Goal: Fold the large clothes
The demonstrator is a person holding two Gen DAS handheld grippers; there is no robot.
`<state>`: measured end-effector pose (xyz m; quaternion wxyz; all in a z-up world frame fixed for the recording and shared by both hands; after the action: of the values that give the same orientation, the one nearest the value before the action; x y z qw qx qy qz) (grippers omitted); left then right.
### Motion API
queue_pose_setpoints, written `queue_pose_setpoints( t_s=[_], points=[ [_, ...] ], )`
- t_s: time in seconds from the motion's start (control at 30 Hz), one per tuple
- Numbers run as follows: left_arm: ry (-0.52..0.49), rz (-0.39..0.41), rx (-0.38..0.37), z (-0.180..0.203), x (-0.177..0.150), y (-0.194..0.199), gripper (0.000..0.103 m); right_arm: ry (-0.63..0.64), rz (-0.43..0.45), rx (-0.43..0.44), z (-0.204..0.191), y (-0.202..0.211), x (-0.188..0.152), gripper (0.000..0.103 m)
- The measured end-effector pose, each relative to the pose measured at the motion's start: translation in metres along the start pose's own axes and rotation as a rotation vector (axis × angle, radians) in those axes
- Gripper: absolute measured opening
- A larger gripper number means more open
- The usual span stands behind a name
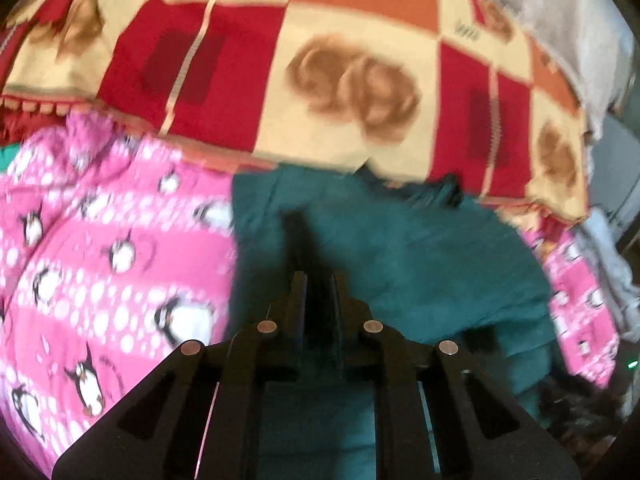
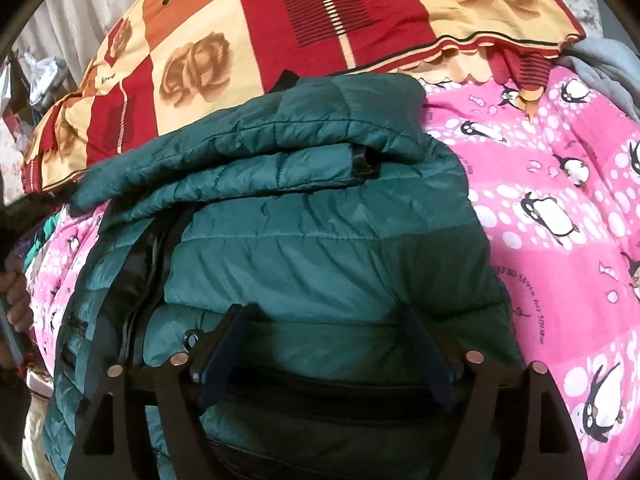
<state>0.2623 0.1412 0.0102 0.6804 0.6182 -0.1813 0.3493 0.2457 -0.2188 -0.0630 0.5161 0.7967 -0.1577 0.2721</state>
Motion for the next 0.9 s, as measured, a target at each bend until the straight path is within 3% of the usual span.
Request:
queue_pose_setpoints(
  t_s=[0.1,0.17,0.2,0.27,0.33,0.37,0.4,0.43,0.47,0.53,0.57,0.6,0.67,0.73,0.8,0.9],
  points=[
    [0.064,-0.048,-0.007,-0.012,-0.011,-0.008,0.01,0.008,-0.011,0.033,-0.003,-0.002,0.0,0.096],
    [0.101,0.004,-0.003,-0.018,-0.008,0.004,0.011,0.011,-0.044,0.036,-0.004,0.0,0.002,0.094],
    [0.107,0.047,0.0,-0.019,-0.002,0.014,0.011,0.013,-0.047,0.016,-0.004,0.005,0.005,0.082],
    [0.098,0.122,0.018,-0.014,0.013,0.029,0.013,0.026,-0.017,0.032,-0.005,0.02,0.023,0.068],
    [0.097,0.157,0.005,0.001,0.032,0.037,0.027,0.039,0.075,0.039,-0.002,0.04,0.05,0.068],
    [0.101,0.169,-0.011,0.008,0.041,0.037,0.043,0.047,0.127,0.024,0.001,0.048,0.063,0.067],
    [0.102,0.181,-0.018,0.017,0.049,0.035,0.051,0.05,0.181,0.007,0.005,0.056,0.079,0.055],
    [0.088,0.191,-0.009,0.027,0.056,0.03,0.051,0.057,0.211,0.008,0.008,0.057,0.093,0.042],
    [0.067,0.19,0.005,0.037,0.061,0.021,0.051,0.054,0.206,0.021,0.011,0.051,0.107,0.027],
    [0.003,0.15,0.018,0.055,0.063,-0.005,0.051,0.052,0.191,0.033,0.013,0.035,0.127,0.022],
    [-0.018,0.135,0.066,0.057,0.061,-0.014,0.051,0.069,0.206,0.029,0.011,0.024,0.139,0.021],
    [-0.055,0.102,0.173,0.056,0.054,-0.03,0.051,0.088,0.209,0.026,0.008,0.017,0.145,0.021],
    [-0.063,0.031,0.26,0.045,0.034,-0.053,0.05,0.084,0.157,0.044,0.012,-0.008,0.15,0.021],
    [-0.044,-0.039,0.26,0.03,0.007,-0.071,0.051,0.082,0.078,0.01,0.019,-0.034,0.141,0.021],
    [-0.035,-0.009,0.254,0.024,-0.005,-0.068,0.051,0.076,-0.021,0.032,0.031,-0.065,0.117,0.02],
    [-0.052,-0.021,0.281,0.024,-0.003,-0.066,0.051,0.029,-0.013,0.119,0.044,-0.073,0.104,0.02]
  ],
)
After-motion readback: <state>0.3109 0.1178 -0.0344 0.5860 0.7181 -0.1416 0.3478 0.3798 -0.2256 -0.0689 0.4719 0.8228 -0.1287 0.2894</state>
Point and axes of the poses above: each gripper's, at about its wrist camera, not at the fingertips, and y roughly against the way its jaws point, z to its right, x to its top, the point moved 4 cm from there along -y, roughly the way its jaws point, and after that the axes turned 6 degrees about x, right-handed, at the moved point
